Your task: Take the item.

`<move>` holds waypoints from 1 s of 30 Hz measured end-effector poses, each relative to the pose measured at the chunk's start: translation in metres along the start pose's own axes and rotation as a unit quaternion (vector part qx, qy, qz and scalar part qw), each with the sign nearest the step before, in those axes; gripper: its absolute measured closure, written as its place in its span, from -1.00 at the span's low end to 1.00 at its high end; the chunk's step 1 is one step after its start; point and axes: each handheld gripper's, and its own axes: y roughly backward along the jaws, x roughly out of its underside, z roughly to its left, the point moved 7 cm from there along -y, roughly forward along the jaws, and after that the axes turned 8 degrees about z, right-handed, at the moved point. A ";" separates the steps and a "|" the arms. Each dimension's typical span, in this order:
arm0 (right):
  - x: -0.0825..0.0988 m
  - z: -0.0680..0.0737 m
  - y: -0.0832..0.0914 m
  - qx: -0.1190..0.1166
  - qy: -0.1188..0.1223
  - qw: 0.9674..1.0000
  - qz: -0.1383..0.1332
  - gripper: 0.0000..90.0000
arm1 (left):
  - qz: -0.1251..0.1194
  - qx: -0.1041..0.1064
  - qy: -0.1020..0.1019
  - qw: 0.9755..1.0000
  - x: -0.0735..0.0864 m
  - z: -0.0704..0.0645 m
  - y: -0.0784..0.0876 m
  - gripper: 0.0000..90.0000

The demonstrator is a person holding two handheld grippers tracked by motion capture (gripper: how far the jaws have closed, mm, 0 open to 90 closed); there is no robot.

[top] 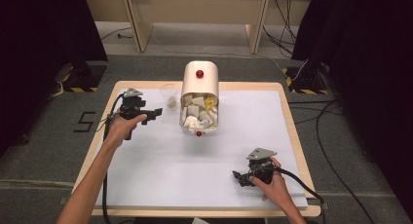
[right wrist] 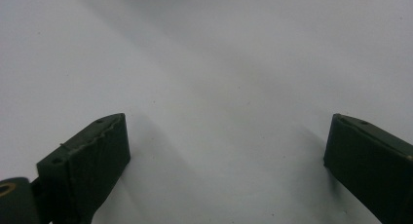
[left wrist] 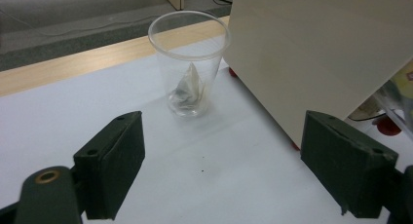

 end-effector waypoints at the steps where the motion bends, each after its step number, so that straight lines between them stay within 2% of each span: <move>1: 0.000 0.000 0.000 0.000 0.000 1.000 0.000 -0.93 | -0.002 0.001 -0.002 1.000 0.001 -0.001 0.001 -0.65; 8: 0.000 0.000 0.000 0.000 0.000 1.000 0.000 -0.93 | 0.000 0.008 -0.005 1.000 0.016 -0.004 0.004 -0.65; 16: 0.000 0.000 0.000 0.000 0.000 1.000 0.000 -0.93 | -0.007 0.007 0.002 1.000 0.027 -0.003 0.010 -0.65; 30: 0.000 0.000 0.000 0.000 0.000 1.000 0.000 -0.93 | -0.009 0.006 -0.012 1.000 0.041 -0.017 0.011 -0.65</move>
